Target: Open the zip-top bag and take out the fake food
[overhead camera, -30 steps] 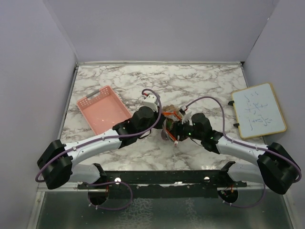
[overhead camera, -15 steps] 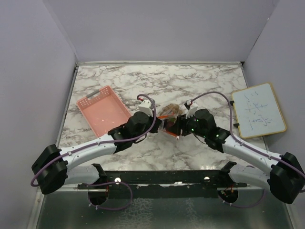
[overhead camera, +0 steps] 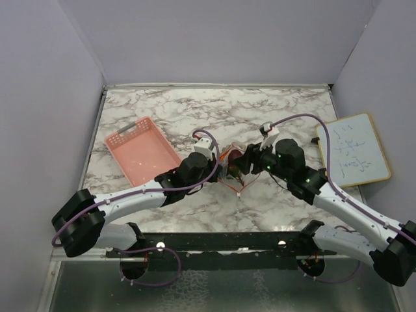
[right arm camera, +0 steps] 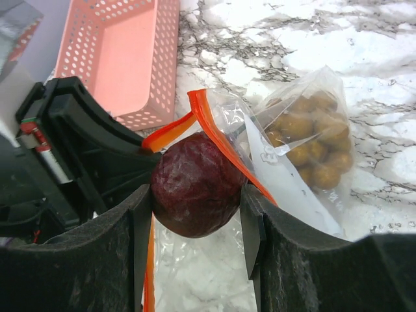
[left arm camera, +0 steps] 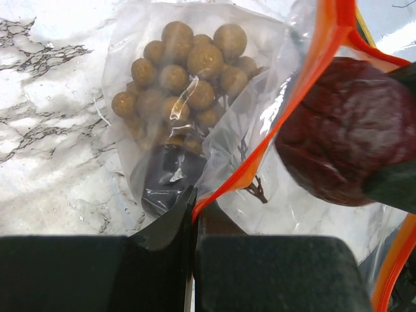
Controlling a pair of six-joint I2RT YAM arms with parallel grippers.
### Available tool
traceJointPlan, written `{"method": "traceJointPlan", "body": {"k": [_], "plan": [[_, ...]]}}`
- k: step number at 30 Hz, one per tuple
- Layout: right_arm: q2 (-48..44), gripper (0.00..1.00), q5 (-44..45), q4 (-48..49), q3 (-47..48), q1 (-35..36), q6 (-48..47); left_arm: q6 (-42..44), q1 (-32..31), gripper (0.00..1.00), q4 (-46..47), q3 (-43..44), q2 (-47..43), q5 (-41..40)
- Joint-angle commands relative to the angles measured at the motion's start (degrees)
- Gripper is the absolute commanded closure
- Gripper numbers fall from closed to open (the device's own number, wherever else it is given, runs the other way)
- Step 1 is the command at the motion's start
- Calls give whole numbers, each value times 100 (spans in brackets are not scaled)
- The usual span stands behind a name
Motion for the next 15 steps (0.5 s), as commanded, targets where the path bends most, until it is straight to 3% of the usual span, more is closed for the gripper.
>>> {"method": "traceJointPlan", "body": {"k": [1, 6, 15], "plan": [[-568, 55, 94, -393, 278, -35, -155, -33, 7, 100, 118, 7, 45, -263], [-640, 55, -24, -441, 527, -35, -165, 105, 30, 100, 249, -103, -9, -155], [330, 55, -333, -28, 1351, -38, -263, -173, 34, 100, 337, -1059, -858, -189]]}}
